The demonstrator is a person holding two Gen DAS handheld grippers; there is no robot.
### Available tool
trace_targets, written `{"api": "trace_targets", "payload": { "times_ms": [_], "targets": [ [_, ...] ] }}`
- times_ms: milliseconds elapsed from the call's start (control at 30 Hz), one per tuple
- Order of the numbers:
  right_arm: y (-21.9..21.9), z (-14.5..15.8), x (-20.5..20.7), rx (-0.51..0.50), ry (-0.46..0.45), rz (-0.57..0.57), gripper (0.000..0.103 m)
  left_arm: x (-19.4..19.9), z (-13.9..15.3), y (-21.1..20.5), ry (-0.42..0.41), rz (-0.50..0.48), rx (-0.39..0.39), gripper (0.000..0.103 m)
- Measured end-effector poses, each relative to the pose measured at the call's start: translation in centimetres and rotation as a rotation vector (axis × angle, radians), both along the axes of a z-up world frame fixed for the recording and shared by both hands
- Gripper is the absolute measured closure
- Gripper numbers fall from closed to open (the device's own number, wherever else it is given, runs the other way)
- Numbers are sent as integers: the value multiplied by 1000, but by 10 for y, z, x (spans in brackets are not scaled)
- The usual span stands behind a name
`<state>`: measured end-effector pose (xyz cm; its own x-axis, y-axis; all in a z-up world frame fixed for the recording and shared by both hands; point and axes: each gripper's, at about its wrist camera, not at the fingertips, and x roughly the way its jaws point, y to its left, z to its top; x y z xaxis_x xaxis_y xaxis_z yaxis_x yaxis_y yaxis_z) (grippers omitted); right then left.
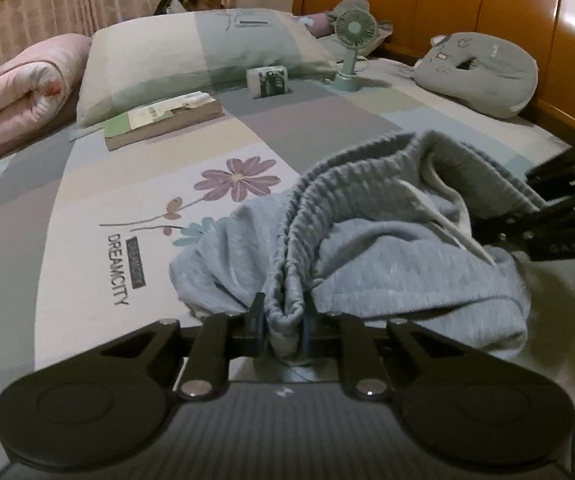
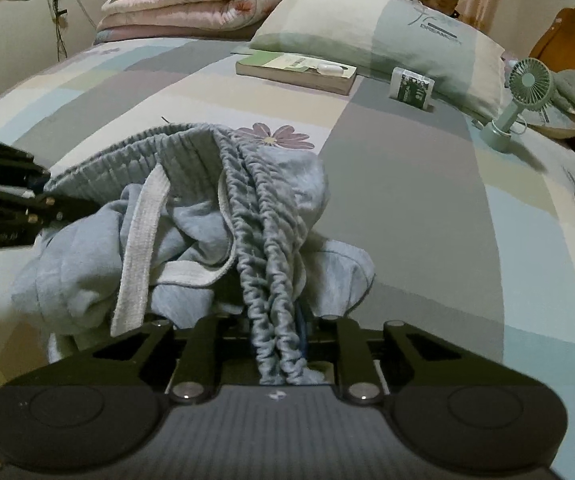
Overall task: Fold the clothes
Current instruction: 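Grasp the sweatpants waistband with the left gripper while the right gripper grasps it too, then lift the waistband with both grippers and shake the sweatpants out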
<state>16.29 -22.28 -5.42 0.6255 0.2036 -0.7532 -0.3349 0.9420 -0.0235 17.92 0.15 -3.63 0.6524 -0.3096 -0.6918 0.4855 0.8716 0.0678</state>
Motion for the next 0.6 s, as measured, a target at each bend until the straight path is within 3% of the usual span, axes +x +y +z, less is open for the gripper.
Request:
{"api": "trace_targets", "payload": {
  "times_ms": [300, 600],
  "targets": [
    [-35, 23, -33, 67, -26, -59, 86, 14, 37, -35, -111, -6, 89, 89],
    [-91, 43, -76, 147, -69, -137, 86, 38, 73, -119, -231, -77, 159, 89]
  ]
}}
